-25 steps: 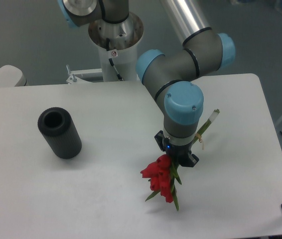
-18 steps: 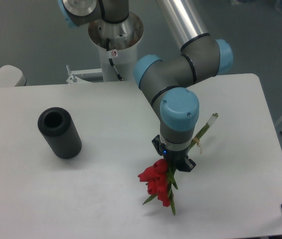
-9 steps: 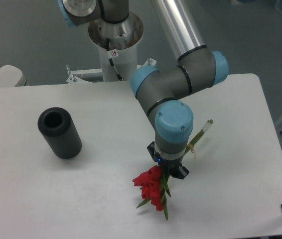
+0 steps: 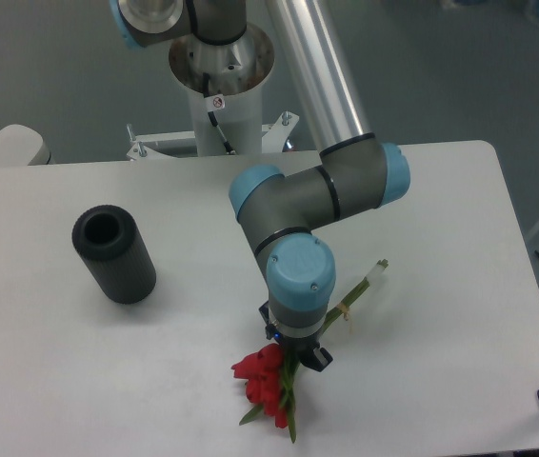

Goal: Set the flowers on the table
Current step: 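Lower the held red tulip bunch toward the table surface with the gripper, then open the gripper to release the tulips onto the table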

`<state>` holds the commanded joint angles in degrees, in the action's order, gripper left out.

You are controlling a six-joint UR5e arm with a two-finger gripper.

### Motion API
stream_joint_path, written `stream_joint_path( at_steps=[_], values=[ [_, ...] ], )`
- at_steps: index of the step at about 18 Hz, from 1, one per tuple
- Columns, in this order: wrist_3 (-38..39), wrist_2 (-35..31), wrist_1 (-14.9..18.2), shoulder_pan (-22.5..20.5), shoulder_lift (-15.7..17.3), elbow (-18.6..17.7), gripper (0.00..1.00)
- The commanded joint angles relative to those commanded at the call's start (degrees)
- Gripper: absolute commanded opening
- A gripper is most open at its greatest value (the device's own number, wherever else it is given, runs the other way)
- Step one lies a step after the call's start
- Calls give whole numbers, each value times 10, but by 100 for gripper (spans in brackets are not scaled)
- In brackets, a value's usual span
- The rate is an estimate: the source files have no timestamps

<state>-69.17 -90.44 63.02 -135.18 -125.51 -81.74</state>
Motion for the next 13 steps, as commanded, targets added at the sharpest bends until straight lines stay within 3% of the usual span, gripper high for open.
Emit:
stream_joint_path(
  at_steps=[2, 3, 4, 13],
  values=[
    [-1, 2, 0, -1, 1, -5, 56],
    [-1, 2, -1, -1, 1, -6, 86],
    [3, 1, -1, -1, 3, -7, 100],
    [-5, 2, 2, -15, 33, -15, 100]
  ],
)
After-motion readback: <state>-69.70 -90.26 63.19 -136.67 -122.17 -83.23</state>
